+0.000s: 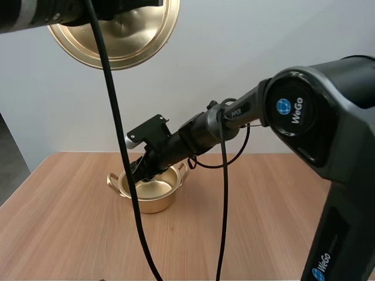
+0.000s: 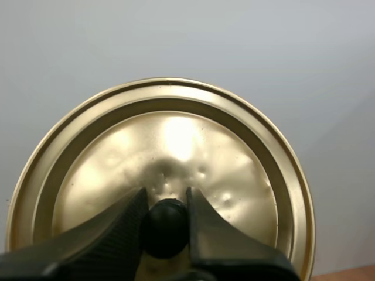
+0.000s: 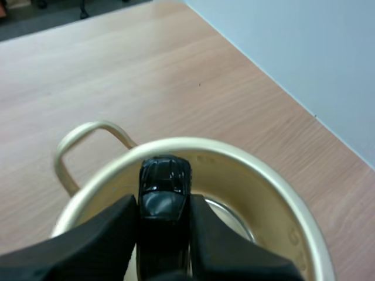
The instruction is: Open the pot, put the car inside, and close it
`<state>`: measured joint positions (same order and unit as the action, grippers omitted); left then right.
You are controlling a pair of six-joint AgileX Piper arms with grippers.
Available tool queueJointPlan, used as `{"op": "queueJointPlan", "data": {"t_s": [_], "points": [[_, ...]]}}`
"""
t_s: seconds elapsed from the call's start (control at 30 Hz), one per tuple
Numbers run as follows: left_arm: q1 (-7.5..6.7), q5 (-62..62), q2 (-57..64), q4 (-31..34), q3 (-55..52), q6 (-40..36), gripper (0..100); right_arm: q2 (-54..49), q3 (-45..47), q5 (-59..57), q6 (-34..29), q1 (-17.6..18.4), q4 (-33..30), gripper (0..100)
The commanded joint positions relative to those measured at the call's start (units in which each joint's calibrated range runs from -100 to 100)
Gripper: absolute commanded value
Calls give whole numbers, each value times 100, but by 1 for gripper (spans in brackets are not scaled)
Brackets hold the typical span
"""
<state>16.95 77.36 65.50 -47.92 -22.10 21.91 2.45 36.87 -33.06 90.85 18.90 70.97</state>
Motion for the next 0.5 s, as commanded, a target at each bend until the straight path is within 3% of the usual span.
{"op": "queueJointPlan", "data": {"t_s": [0.0, 0.2, 0.23, 0.27, 0.33, 0.37, 0.4, 0.47], "points": [[10, 29, 0, 4, 4, 7, 0, 222, 1, 436, 181, 1, -10, 0], [10, 66, 0, 14, 4, 17, 0, 347, 16, 337, 202, 1, -105, 0], [10, 66, 0, 14, 4, 17, 0, 347, 16, 337, 202, 1, -166, 4], [10, 66, 0, 14, 4, 17, 0, 347, 16, 337, 191, 1, -194, 21], [10, 66, 0, 14, 4, 17, 0, 347, 16, 337, 76, 1, -220, 64], [10, 66, 0, 14, 4, 17, 0, 347, 16, 363, 51, 1, -220, 78], [10, 66, 0, 14, 4, 17, 0, 320, 16, 431, -14, 1, -220, 82], [10, 66, 0, 14, 4, 17, 0, 286, 16, 654, -128, 1, -220, 54]]}}
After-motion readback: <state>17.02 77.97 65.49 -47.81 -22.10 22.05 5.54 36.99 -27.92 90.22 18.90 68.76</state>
